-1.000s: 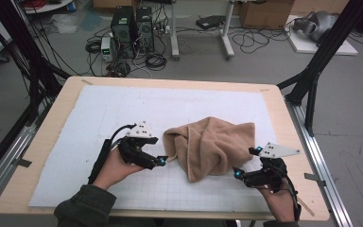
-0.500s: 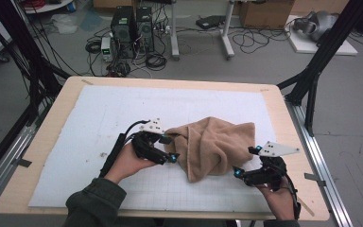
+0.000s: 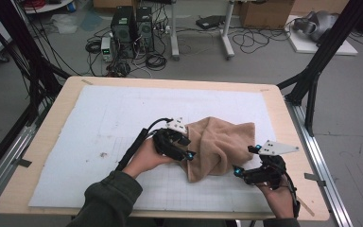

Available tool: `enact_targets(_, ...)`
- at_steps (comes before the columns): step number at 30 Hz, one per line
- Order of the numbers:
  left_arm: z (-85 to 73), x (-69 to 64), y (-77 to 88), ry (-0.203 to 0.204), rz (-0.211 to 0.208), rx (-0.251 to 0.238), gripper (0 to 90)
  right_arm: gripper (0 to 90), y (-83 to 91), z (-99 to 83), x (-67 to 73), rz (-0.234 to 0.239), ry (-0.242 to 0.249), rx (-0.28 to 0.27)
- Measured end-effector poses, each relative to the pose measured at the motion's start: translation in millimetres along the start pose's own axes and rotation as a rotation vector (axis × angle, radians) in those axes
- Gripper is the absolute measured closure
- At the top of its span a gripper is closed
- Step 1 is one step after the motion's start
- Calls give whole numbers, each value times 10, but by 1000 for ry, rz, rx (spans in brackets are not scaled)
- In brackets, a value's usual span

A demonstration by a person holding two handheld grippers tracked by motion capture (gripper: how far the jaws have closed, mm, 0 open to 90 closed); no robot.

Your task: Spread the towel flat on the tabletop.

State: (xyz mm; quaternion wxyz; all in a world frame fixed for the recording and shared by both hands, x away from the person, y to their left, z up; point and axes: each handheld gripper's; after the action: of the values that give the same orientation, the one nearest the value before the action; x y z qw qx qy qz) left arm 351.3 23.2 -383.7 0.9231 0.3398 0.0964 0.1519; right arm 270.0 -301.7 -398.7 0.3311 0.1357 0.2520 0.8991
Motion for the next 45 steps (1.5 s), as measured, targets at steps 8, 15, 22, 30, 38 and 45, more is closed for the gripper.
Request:
enact_targets(8,-43,58,-324,-25,93,115,688,52,-34,-28,-47,4,-11,-1)
enact_targets(15,-40,43,-339,-29,126,113,847,52,-79,-13,-68,10,-7,11)
enact_targets(22,-102,16,-87,-25,109,67,859,53,-69,86,-72,7,17,23)
enact_targets(30,-324,-87,511,-29,173,-3,866,54,-113,232,-104,21,40,41)
enact_targets(38,-669,-74,1085,6,265,-50,871,216,-488,363,17,133,99,114)
enact_targets(45,-829,-50,1306,40,286,-73,871,672,-615,395,183,201,193,194)
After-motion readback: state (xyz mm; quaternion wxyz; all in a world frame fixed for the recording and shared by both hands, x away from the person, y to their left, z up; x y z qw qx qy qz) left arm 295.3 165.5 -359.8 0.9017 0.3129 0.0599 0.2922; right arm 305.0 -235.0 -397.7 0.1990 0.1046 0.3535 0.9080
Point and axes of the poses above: each handheld gripper's, and its own axes: y roughly backward along the jaws, z roughly out of its top, x roughly to its left, and after that the axes turned 3 degrees about z, right-handed
